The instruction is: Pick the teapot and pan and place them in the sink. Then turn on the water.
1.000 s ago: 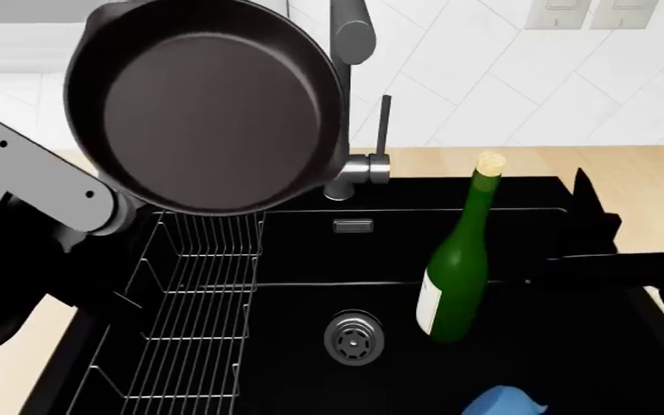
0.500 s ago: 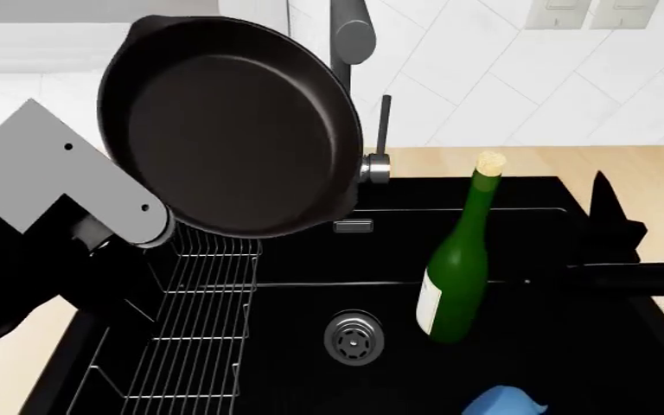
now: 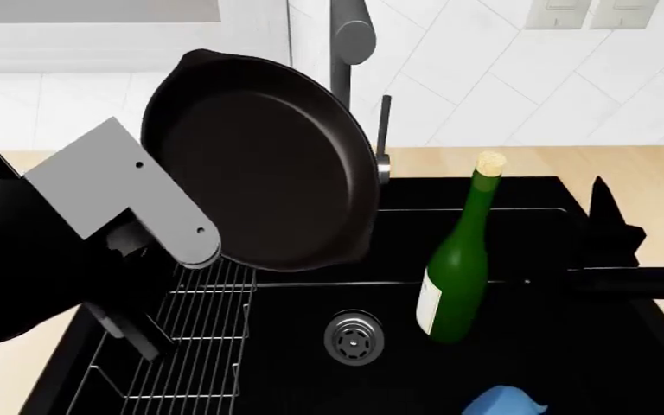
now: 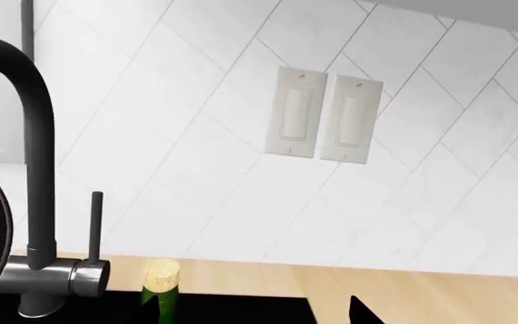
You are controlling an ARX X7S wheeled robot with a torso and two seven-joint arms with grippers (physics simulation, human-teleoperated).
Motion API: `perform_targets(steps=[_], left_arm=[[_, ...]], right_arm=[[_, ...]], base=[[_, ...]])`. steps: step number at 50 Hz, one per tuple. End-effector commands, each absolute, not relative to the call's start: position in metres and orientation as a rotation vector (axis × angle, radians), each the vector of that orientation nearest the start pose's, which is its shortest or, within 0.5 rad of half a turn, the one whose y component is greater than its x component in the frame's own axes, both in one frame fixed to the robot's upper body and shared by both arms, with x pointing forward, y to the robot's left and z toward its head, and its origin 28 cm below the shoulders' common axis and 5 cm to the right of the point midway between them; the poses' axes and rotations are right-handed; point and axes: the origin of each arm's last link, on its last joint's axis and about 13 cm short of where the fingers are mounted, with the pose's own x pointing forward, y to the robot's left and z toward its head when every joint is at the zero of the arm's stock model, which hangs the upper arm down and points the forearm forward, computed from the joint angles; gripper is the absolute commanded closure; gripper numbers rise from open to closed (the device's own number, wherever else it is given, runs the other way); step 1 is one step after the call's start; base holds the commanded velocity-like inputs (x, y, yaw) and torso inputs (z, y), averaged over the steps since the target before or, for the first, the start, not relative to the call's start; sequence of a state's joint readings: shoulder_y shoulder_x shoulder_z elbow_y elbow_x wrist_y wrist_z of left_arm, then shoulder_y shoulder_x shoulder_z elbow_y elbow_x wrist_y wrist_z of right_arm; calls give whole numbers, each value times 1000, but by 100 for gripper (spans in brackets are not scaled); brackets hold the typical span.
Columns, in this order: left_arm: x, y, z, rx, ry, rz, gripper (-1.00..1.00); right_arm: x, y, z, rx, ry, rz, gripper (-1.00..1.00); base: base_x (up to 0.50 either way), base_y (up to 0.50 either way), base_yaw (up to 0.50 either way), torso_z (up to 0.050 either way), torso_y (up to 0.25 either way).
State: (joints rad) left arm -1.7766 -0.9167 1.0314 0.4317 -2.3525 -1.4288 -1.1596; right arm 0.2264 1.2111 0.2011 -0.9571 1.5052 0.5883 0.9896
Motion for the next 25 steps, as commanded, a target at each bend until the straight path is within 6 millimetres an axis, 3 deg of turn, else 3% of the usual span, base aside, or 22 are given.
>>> perform_targets(steps=[1, 25], left_arm=[[175, 243, 339, 819, 477, -353, 100], [182, 224, 353, 965, 548, -401, 100]], right_arm=[[143, -169, 251, -136, -125, -100, -100], [143, -172, 251, -121, -130, -97, -100]], base=[[-1, -35, -5, 0, 0], [-1, -35, -3, 0, 0]])
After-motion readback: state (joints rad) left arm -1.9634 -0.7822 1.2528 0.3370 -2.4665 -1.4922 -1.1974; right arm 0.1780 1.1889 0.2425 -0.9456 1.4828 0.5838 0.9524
